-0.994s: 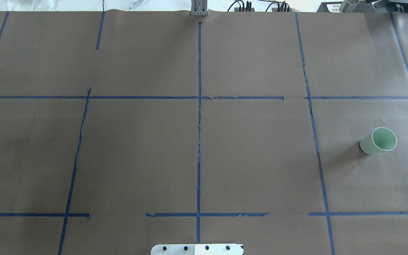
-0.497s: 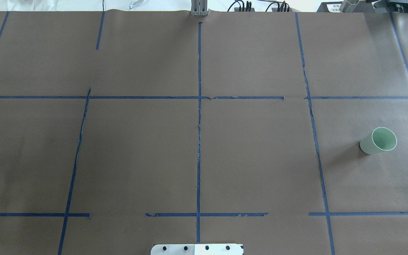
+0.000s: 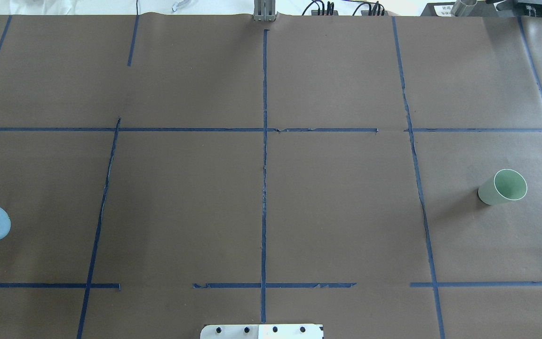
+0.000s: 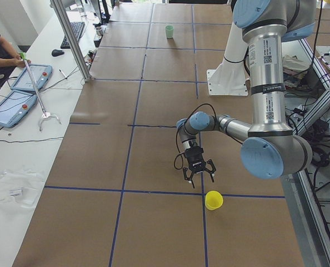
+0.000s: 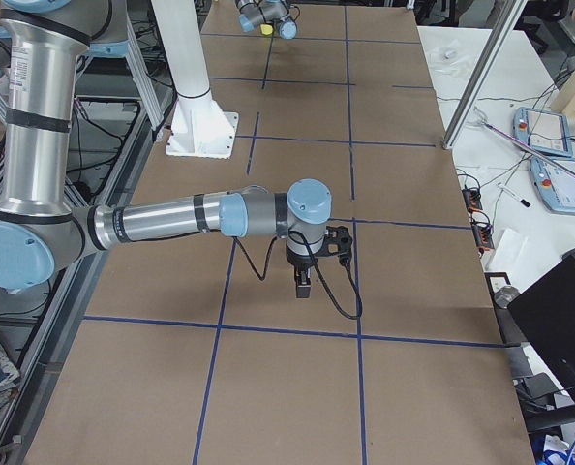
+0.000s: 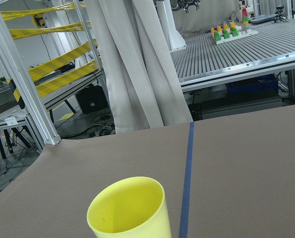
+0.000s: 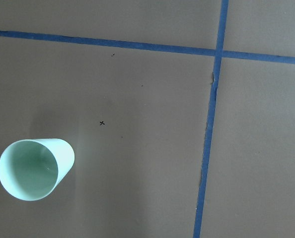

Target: Transfer and stack yellow cup on green cup

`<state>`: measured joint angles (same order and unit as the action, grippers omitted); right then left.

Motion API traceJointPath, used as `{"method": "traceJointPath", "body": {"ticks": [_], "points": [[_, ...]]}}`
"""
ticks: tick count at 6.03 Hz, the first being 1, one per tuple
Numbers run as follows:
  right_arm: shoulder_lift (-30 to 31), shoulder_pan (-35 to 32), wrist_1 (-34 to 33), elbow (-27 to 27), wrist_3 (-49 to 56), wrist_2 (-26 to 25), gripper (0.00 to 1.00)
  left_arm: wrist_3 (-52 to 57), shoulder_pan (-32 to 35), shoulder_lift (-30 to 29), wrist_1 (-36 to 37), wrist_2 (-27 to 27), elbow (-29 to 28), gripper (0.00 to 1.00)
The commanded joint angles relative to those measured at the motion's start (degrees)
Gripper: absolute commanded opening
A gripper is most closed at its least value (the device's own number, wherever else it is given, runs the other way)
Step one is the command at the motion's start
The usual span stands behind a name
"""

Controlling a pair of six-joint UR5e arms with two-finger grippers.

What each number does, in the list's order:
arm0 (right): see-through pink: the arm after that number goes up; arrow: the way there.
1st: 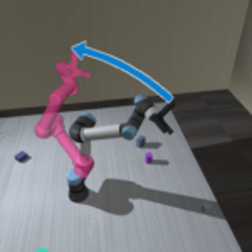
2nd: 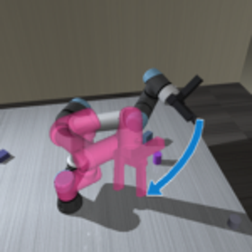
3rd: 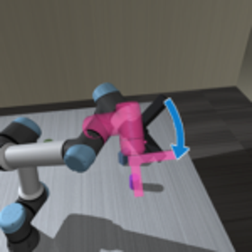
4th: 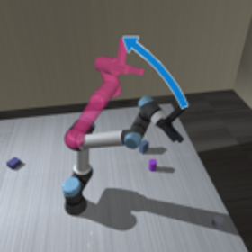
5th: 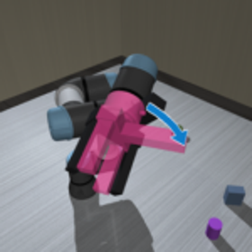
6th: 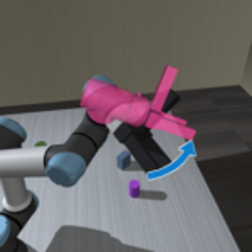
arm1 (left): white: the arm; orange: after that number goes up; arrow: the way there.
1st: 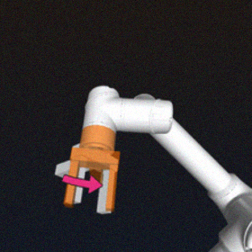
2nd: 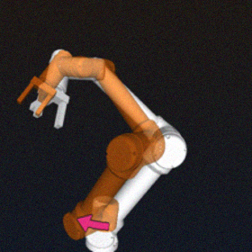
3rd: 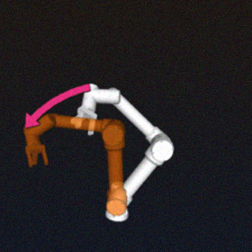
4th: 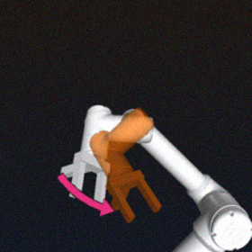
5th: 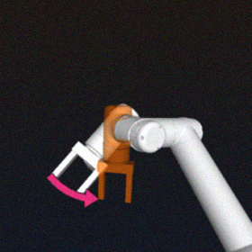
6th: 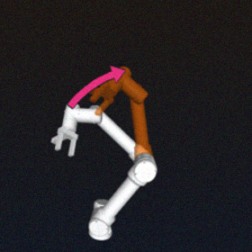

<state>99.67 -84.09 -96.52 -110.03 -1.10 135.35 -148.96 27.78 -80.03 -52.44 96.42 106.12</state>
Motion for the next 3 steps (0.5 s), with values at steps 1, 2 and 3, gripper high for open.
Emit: {"method": "traceJointPath", "body": {"ticks": [1, 2, 3], "points": [[0.3, 0.5, 0.0, 0.0, 0.0, 0.0, 1.0, -1.4, -2.1, -1.8, 0.2, 3.2, -1.1, 1.0], [0.3, 0.5, 0.1, -0.2, 0.0, 0.0, 1.0, -2.8, -2.5, -1.9, 0.1, 3.3, -2.2, 1.0], [0.4, 0.5, 0.1, -0.2, 0.0, 0.0, 1.0, -3.2, -2.6, -2.0, 0.1, 3.3, -3.5, 1.0]]}}
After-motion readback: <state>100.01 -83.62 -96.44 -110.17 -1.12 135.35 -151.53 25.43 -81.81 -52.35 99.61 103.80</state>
